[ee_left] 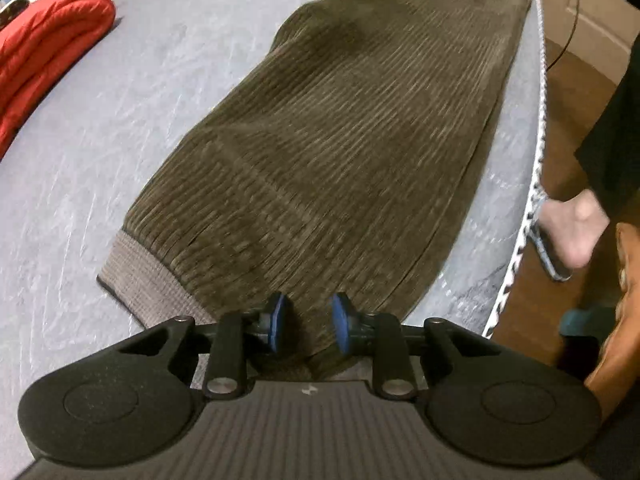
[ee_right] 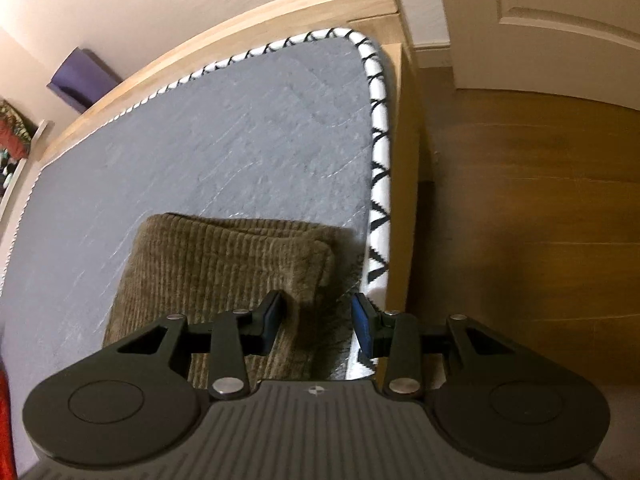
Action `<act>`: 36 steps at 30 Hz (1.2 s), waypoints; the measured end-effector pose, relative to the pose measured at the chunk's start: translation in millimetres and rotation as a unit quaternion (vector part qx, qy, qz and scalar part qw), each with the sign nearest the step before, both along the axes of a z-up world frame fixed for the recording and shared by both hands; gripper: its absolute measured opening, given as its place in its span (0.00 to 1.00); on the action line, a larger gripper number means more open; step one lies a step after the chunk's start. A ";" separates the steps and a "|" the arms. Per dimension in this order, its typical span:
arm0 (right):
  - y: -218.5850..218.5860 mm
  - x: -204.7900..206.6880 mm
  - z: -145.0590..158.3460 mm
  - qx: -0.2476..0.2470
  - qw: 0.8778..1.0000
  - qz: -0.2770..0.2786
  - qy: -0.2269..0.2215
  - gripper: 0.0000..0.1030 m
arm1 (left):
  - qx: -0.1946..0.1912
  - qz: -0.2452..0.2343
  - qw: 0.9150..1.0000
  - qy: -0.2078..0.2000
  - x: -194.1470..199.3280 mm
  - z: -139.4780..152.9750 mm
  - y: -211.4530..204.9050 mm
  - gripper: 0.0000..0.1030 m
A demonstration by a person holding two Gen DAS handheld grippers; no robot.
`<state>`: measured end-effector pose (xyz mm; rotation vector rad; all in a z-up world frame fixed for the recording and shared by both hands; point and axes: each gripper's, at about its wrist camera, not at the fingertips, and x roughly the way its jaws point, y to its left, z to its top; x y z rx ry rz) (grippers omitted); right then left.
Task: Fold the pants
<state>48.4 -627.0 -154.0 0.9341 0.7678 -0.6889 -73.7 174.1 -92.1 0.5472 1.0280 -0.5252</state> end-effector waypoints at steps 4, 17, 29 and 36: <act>0.4 1.8 -2.9 0.004 1.000 0.017 -0.006 0.39 | -0.083 0.019 0.994 -0.067 3.2 30.7 7.2 0.45; -19.6 -2.9 -2.7 0.012 0.996 0.073 -0.045 0.44 | -0.079 0.109 0.981 -0.140 33.1 53.6 -10.8 0.63; -18.9 -3.0 -22.5 0.038 0.993 0.065 -0.090 0.46 | -0.101 0.095 0.973 -0.183 45.9 44.6 -99.4 0.65; -13.4 -14.0 -23.6 0.045 0.994 -0.005 -0.103 0.15 | -0.162 0.155 0.958 -0.178 49.3 60.1 -106.7 0.69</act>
